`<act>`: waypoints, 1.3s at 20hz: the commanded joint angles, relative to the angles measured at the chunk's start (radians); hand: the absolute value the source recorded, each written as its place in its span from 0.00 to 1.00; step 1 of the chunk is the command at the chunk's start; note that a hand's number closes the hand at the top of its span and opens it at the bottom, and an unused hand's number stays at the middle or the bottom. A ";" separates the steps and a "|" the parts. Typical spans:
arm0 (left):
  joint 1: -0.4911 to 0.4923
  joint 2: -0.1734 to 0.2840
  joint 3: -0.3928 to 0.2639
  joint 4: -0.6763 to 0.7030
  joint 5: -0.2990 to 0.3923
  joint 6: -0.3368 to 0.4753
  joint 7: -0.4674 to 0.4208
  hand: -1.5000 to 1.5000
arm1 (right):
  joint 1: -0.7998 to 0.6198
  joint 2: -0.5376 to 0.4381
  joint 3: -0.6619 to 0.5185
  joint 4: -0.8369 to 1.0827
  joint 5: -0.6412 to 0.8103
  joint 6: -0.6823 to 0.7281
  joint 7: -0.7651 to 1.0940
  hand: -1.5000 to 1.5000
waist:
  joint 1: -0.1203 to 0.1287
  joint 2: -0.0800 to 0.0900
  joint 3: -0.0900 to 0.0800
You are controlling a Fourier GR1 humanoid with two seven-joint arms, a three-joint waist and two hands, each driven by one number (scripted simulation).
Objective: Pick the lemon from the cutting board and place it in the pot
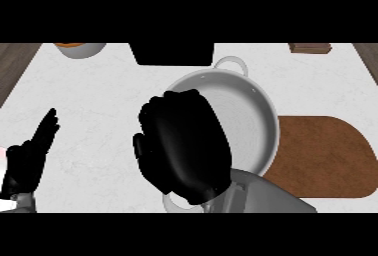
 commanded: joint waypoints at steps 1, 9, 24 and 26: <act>-0.006 0.016 0.033 0.036 0.012 -0.014 -0.024 0.50 | -0.024 0.001 -0.102 0.153 -0.022 -0.029 -0.148 1.00 | -0.008 0.000 0.000; 0.032 -0.009 -0.002 -0.016 -0.007 -0.016 -0.017 0.50 | -0.145 0.003 -0.042 0.604 0.067 -0.220 -0.287 1.00 | 0.009 0.004 0.000; -0.010 -0.015 0.008 0.037 -0.025 -0.020 -0.049 0.50 | -0.265 0.003 -0.057 0.910 -0.411 -0.495 -0.463 0.00 | 0.011 0.003 0.000; -0.032 -0.009 0.009 0.018 -0.015 -0.024 0.006 0.50 | -0.253 0.003 -0.143 0.901 -0.453 -0.577 -0.569 0.00 | 0.018 0.008 0.001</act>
